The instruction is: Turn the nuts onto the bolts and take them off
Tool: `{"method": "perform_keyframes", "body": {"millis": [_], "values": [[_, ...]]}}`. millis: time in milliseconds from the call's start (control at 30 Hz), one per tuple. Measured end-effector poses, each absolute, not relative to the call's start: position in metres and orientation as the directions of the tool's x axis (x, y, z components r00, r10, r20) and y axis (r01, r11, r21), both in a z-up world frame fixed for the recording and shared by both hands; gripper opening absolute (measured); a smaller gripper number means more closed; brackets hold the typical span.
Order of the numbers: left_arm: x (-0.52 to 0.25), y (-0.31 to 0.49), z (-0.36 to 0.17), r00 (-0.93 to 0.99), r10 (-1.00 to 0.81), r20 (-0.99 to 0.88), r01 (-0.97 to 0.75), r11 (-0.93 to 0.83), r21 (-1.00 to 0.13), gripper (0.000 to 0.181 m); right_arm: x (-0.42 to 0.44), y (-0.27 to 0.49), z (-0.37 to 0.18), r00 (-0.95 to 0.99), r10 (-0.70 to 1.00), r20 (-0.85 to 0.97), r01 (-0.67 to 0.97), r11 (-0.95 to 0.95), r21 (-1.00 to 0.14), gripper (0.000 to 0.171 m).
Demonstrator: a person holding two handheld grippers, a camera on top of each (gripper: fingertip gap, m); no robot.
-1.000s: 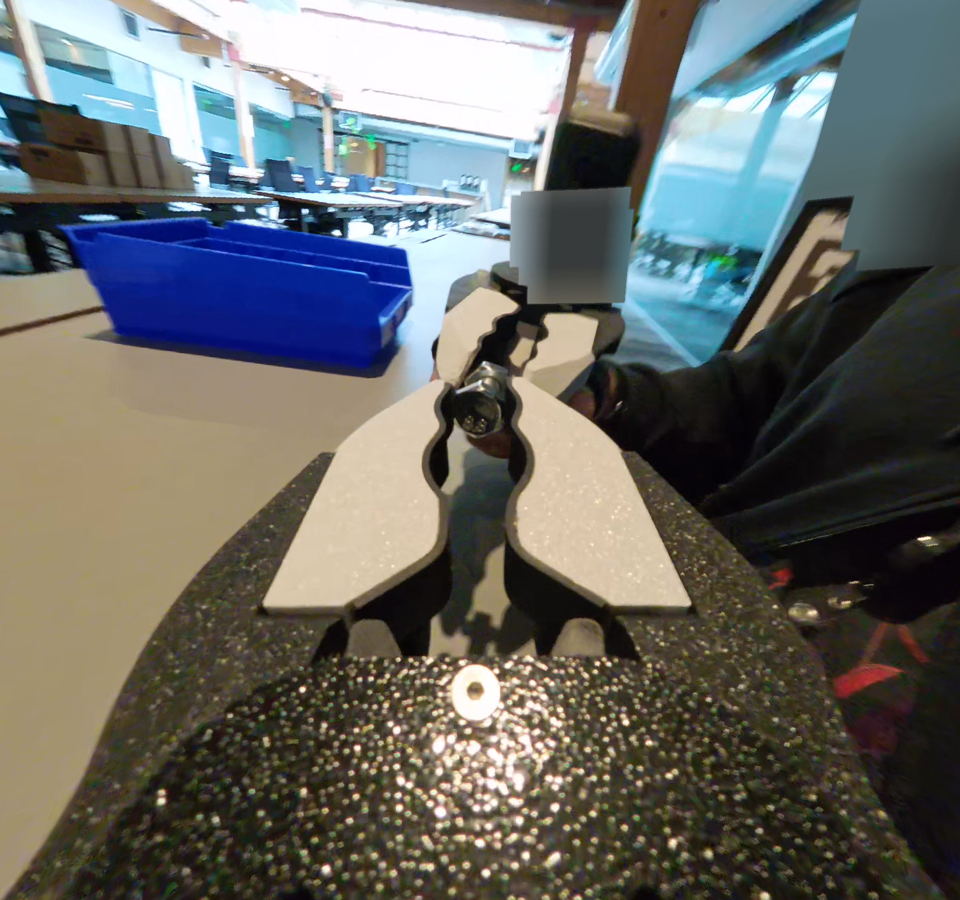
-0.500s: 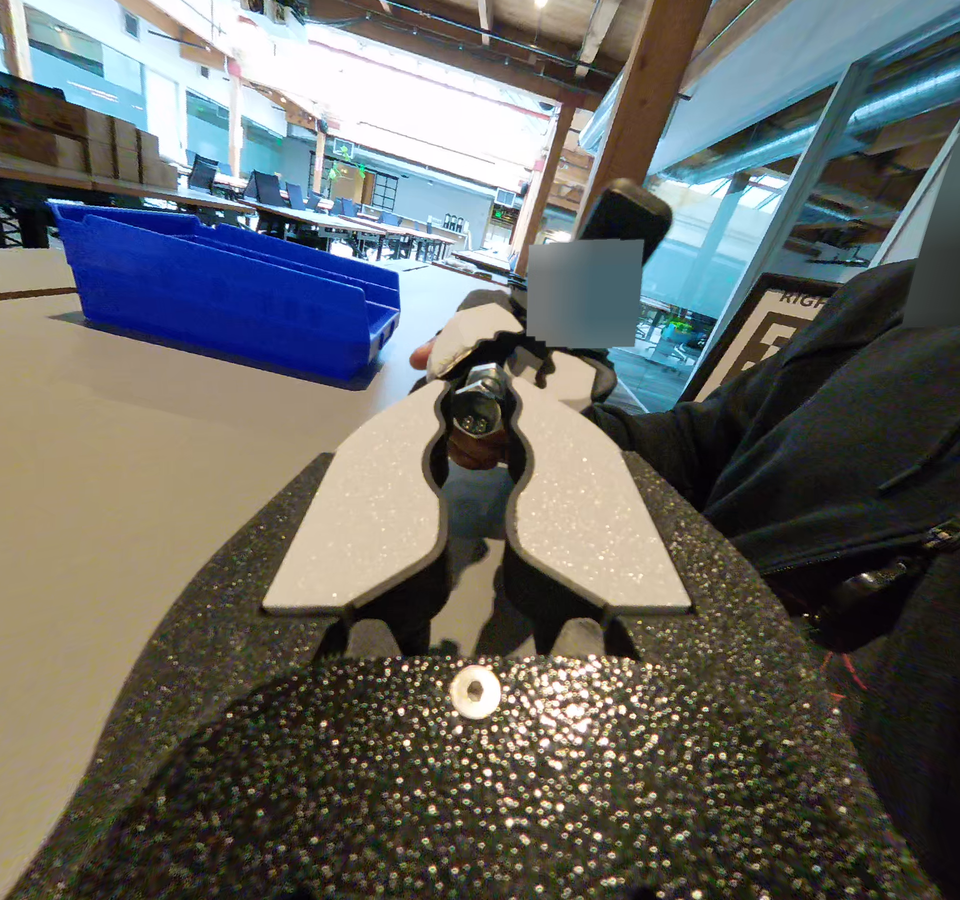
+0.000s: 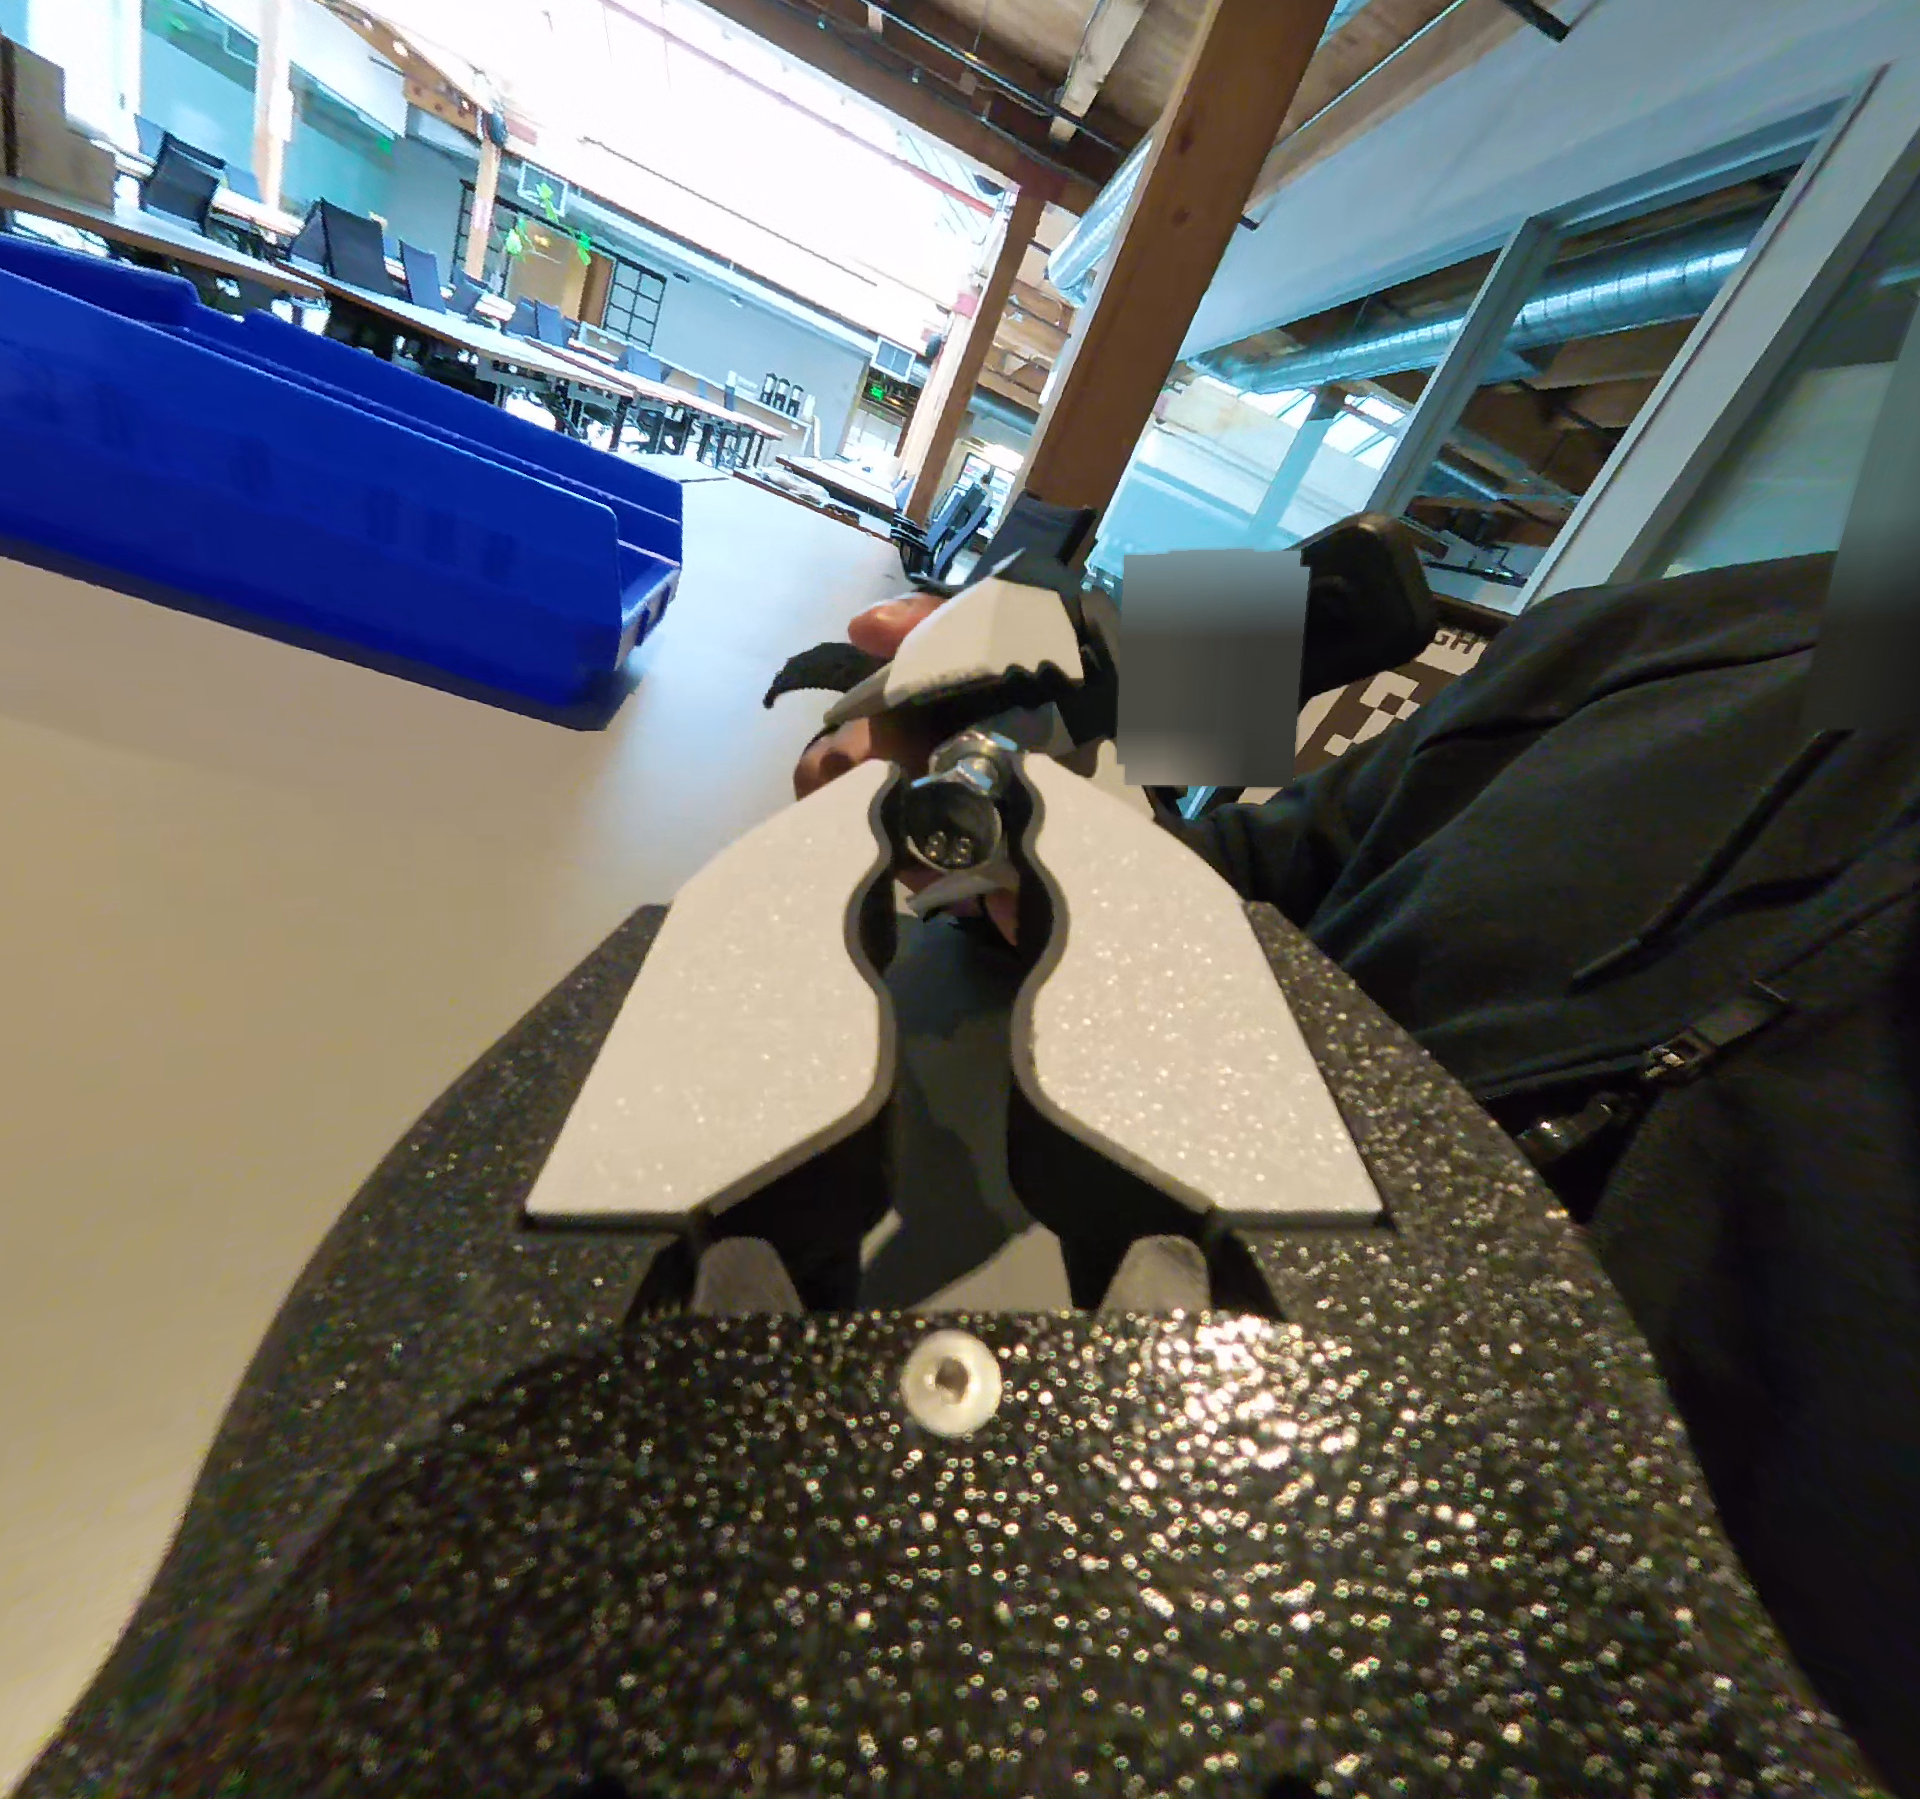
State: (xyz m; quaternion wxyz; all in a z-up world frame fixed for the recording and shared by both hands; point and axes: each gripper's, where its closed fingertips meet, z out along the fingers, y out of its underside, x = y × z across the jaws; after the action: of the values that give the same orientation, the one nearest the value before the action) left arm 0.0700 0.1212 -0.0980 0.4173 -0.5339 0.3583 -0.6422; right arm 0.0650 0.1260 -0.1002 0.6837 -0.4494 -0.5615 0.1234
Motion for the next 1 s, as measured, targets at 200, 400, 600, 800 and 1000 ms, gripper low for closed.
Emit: {"method": "perform_keyframes", "body": {"millis": [200, 400, 600, 800, 1000], "values": [[0.072, 0.12, -0.1, -0.095, -0.91, 0.404, 0.133, -0.414, -0.901, 0.017, 0.063, 0.12, -0.101, 0.307, 0.638, 0.706, 0.343, 0.618, -0.708, 0.021], [0.072, 0.118, -0.1, -0.097, -0.916, 0.388, 0.131, -0.399, -0.908, 0.017, 0.061, 0.116, -0.102, 0.282, 0.758, 0.588, 0.285, 0.518, -0.806, 0.019], [0.074, 0.115, -0.1, -0.068, -0.949, 0.308, 0.121, -0.314, -0.942, 0.017, 0.063, 0.111, -0.1, 0.104, 0.995, -0.007, 0.102, -0.018, -0.995, 0.018], [0.072, 0.119, -0.095, -0.001, -0.971, 0.241, 0.152, -0.238, -0.959, 0.017, 0.064, 0.115, -0.096, -0.019, 0.942, -0.334, -0.026, -0.335, -0.942, 0.03], [0.063, 0.123, -0.089, -0.057, -0.943, 0.327, 0.231, -0.331, -0.915, 0.017, 0.069, 0.129, -0.093, 0.231, 0.969, 0.086, 0.038, 0.079, -0.996, 0.049]]}}
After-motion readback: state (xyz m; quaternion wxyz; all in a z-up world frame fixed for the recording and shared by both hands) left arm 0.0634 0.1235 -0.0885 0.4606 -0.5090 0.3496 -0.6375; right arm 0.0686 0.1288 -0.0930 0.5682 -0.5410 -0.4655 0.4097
